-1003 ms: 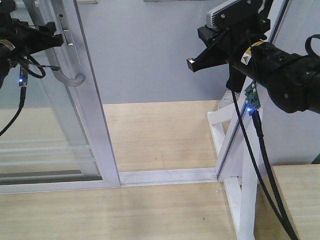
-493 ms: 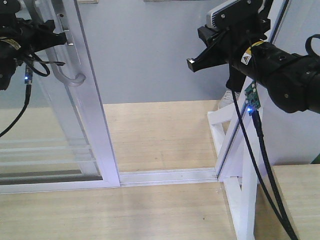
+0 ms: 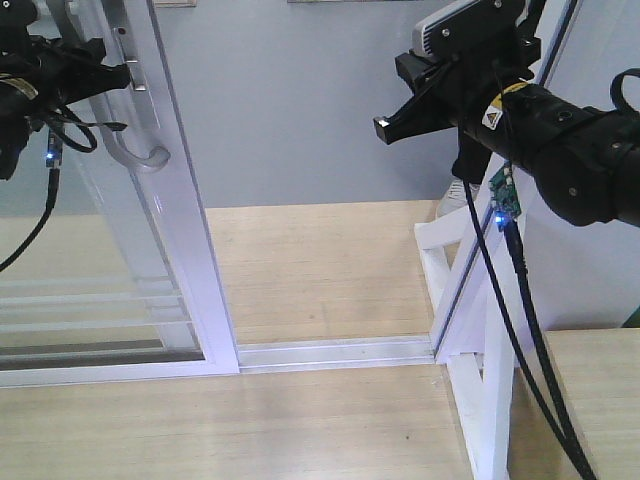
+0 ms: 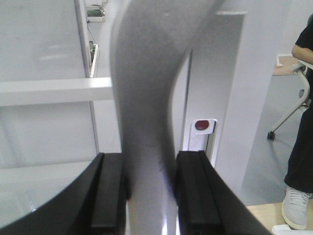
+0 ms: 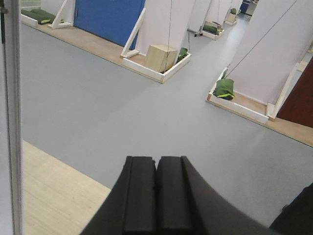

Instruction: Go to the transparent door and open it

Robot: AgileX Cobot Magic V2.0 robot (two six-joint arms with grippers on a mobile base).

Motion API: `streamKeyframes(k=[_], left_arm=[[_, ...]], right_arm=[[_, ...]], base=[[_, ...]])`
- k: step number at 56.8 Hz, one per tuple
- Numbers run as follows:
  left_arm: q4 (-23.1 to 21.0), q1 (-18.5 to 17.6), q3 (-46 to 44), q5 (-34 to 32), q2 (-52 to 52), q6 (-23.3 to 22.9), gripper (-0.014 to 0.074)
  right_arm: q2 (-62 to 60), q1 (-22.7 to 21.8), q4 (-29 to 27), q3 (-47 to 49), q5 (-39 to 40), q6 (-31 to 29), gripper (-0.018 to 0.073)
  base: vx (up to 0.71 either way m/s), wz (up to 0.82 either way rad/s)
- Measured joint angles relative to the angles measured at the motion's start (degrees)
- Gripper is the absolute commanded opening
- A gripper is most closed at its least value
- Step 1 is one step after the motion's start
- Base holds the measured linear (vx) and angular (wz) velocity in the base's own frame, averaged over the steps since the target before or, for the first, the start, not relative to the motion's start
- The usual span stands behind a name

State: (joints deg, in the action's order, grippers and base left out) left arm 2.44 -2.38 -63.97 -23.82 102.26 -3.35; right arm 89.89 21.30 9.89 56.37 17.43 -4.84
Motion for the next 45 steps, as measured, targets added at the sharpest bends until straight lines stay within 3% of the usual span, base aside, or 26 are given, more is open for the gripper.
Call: streamKeyframes(k=[13, 25, 33, 45], left_arm=[[-0.4, 2.01, -0.05, 3.16, -1.35, 1.67, -0.0006], [-4.07, 4.09, -0.21, 9.23, -3.76, 6.33, -0.0006], [-4.96, 5.01, 4.33, 13.39, -8.92, 8.45, -0.0006], [-4.96, 4.95, 12.55, 13.36, -16.94, 9.01, -0.0006]], right_arm=[[0.0, 0.0, 0.0, 0.0, 0.0, 0.0, -0.0008], [0.0, 0.0, 0.0, 0.0, 0.0, 0.0, -0.0008], [0.0, 0.0, 0.0, 0.0, 0.0, 0.0, -0.0008], [0.0, 0.0, 0.0, 0.0, 0.0, 0.06, -0.0008]], base=[[0.0, 0.0], [0.0, 0.0], [0.0, 0.0], [0.0, 0.0]])
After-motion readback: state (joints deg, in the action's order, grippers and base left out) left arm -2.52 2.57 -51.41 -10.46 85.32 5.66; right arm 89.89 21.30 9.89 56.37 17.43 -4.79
